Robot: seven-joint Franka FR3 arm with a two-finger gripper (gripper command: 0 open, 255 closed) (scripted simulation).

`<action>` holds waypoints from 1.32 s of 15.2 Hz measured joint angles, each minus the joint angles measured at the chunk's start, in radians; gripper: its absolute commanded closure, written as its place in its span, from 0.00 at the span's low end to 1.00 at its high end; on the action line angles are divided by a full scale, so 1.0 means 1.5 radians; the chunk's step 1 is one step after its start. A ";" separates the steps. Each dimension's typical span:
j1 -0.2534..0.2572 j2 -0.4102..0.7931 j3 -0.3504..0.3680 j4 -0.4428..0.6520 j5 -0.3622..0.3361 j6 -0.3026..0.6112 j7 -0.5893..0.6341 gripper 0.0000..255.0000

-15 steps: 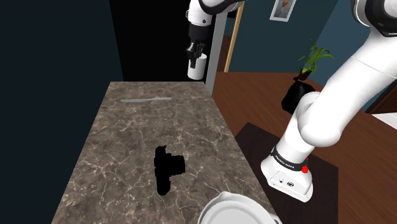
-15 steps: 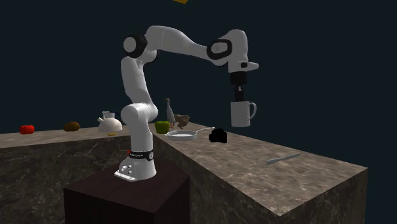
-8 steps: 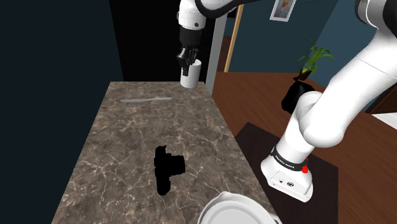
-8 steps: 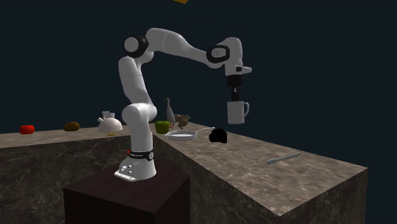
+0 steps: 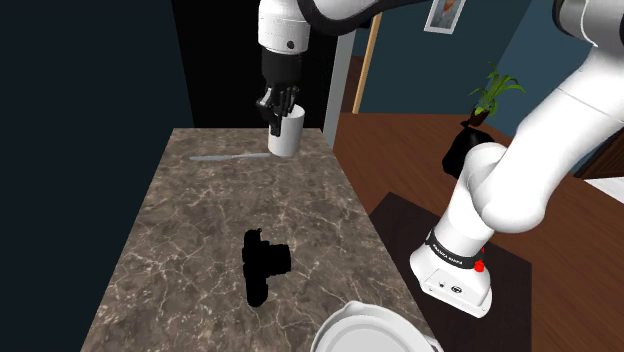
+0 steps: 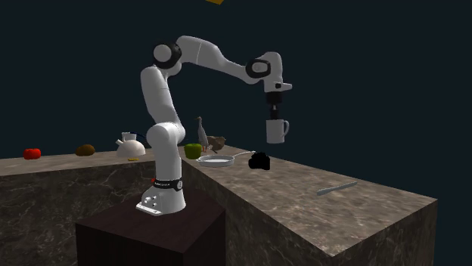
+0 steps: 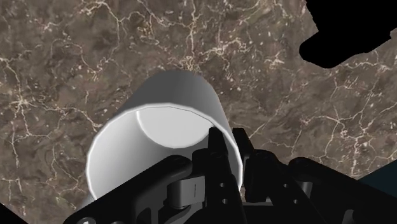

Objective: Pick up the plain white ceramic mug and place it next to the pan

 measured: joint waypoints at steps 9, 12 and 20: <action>0.056 0.059 0.093 0.071 -0.002 -0.015 0.151 1.00; 0.077 0.091 0.125 0.102 -0.011 -0.018 0.207 1.00; 0.141 0.218 0.195 0.242 -0.066 -0.048 0.354 1.00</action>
